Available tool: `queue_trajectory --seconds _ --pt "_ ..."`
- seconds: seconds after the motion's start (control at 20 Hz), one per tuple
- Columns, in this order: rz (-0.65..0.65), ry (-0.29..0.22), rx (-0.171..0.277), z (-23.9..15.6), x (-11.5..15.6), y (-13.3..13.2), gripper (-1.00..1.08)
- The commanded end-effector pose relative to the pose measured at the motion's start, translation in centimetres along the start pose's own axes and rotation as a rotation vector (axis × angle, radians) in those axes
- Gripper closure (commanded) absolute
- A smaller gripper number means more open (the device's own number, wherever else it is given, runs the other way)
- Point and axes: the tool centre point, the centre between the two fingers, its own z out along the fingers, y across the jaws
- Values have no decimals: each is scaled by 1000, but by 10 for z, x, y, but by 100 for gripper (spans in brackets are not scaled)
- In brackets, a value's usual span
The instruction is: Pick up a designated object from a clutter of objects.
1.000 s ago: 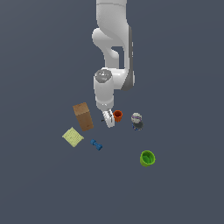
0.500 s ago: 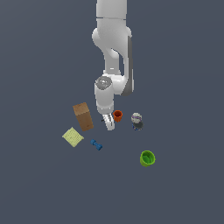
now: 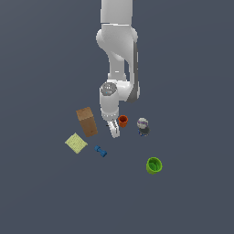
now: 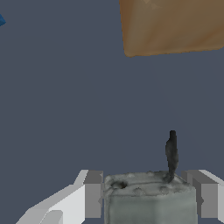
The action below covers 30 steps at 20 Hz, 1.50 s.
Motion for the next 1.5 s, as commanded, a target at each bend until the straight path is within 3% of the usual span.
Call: queue_trajectory --seconds 0.0,0.7,1.45 --pt "0 0 -1 1 0 0 108" --pt "0 -1 0 -16 -1 -5 108" --pt "4 3 -3 -122 -1 -34 108"
